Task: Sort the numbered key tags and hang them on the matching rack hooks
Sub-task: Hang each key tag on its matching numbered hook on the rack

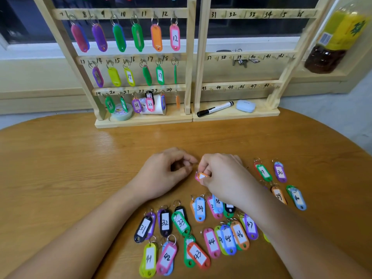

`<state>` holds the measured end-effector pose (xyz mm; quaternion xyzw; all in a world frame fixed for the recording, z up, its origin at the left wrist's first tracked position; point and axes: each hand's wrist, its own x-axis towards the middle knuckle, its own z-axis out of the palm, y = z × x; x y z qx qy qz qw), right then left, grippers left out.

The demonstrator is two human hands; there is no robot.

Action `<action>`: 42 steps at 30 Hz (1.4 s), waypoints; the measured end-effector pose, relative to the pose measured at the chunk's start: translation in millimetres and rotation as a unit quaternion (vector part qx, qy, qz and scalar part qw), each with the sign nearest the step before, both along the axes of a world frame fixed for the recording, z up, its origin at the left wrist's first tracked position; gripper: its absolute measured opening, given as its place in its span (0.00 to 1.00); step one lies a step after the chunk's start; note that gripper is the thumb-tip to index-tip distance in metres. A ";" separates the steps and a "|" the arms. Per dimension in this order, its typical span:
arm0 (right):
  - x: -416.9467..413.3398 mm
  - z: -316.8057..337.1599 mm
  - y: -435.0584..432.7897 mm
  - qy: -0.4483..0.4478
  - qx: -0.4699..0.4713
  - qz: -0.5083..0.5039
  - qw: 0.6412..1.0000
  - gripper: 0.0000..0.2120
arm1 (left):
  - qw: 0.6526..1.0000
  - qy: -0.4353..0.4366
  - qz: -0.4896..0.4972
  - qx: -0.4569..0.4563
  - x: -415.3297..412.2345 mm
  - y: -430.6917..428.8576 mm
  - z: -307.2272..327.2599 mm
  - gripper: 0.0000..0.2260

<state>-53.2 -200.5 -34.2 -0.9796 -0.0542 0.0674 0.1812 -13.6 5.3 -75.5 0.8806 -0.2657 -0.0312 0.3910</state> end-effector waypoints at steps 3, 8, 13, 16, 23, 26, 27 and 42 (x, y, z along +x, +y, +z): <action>2.6 0.8 2.9 -0.005 -0.012 0.007 1.000 0.07 | 0.999 0.008 -0.033 0.007 2.7 4.6 -0.1 0.10; 5.2 3.5 1.9 0.004 -0.006 0.012 1.000 0.08 | 1.000 -0.027 -0.007 -0.004 2.0 1.0 -1.4 0.07; 6.4 0.2 -1.6 0.006 0.075 0.001 0.997 0.07 | 0.999 -0.046 -0.015 -0.025 -0.7 1.4 2.7 0.06; 7.8 1.9 -7.7 -0.015 0.151 -0.006 0.988 0.03 | 0.997 0.014 0.015 -0.071 -1.8 3.5 12.8 0.04; 19.3 36.2 -28.3 -0.060 0.346 0.006 0.936 0.04 | 0.949 0.137 0.033 -0.281 13.3 6.0 55.9 0.08; 29.3 52.2 -35.3 -0.098 0.391 0.006 0.915 0.04 | 0.941 0.146 0.038 -0.304 20.1 1.0 82.8 0.07; 33.5 57.7 -37.2 -0.114 0.403 0.005 0.908 0.04 | 0.942 0.141 0.040 -0.302 23.4 -1.5 92.2 0.07; 142.9 195.1 -40.8 -0.413 0.283 -0.053 0.864 0.05 | 0.976 0.005 0.074 -0.206 86.3 -32.2 237.4 0.07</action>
